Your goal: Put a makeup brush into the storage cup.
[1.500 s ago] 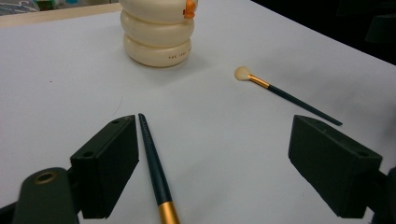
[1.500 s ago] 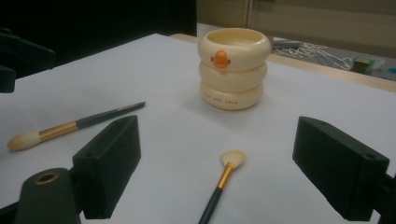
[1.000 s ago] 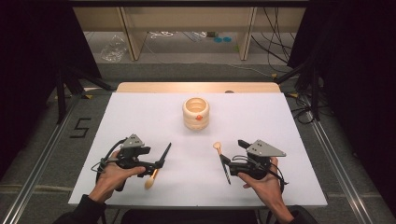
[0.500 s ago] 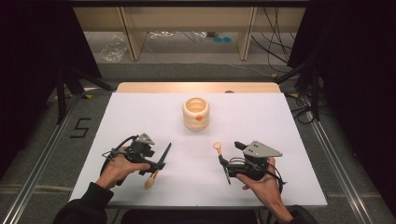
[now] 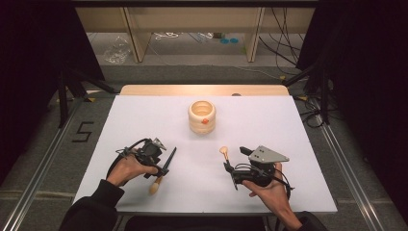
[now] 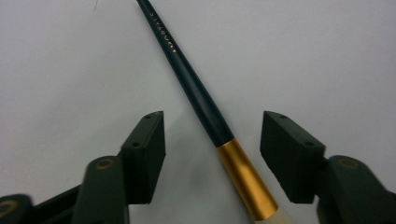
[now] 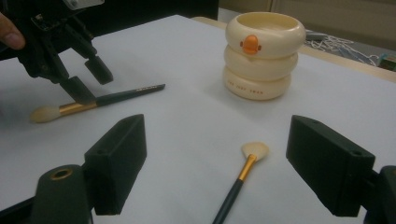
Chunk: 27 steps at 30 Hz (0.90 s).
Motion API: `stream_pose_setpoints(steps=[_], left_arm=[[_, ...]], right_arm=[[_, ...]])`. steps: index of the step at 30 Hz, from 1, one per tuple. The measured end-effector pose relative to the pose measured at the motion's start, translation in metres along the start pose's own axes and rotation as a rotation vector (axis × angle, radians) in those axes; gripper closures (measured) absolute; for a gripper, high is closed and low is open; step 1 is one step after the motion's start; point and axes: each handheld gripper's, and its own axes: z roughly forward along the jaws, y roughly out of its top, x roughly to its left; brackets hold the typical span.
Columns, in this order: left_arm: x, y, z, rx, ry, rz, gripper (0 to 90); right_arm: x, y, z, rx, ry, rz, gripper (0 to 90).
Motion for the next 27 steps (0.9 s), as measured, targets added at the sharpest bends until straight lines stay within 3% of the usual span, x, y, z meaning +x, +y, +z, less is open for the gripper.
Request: stream_pose_setpoints(steps=[2,5,8,15,22,27], left_arm=[[0.0012,0.0025,0.0011,0.035,-0.01,0.02,45.5],[0.0008,0.0032,0.0035,0.052,-0.02,0.003,47.4],[0.0016,0.0036,0.0068,0.077,-0.027,0.013,50.1],[0.0003,0.0052,0.0105,0.091,-0.052,0.021,56.5],[0.0003,0.0094,0.0098,0.139,-0.048,0.076,66.8],[0.0017,0.0113,0.0101,0.157,-0.038,0.084,71.7]], right_arm=[[-0.0011,-0.0002,0.0001,0.0,-0.005,-0.003,21.2],[-0.0016,-0.0001,0.0001,0.0,0.0,0.001,21.2],[-0.002,-0.0002,0.0006,-0.002,-0.002,-0.008,21.3],[-0.0007,-0.0001,-0.0001,0.0,0.002,-0.007,21.5],[-0.0003,-0.0002,0.0012,-0.003,0.009,-0.017,21.7],[0.0008,0.0,0.001,0.004,0.022,-0.014,21.8]])
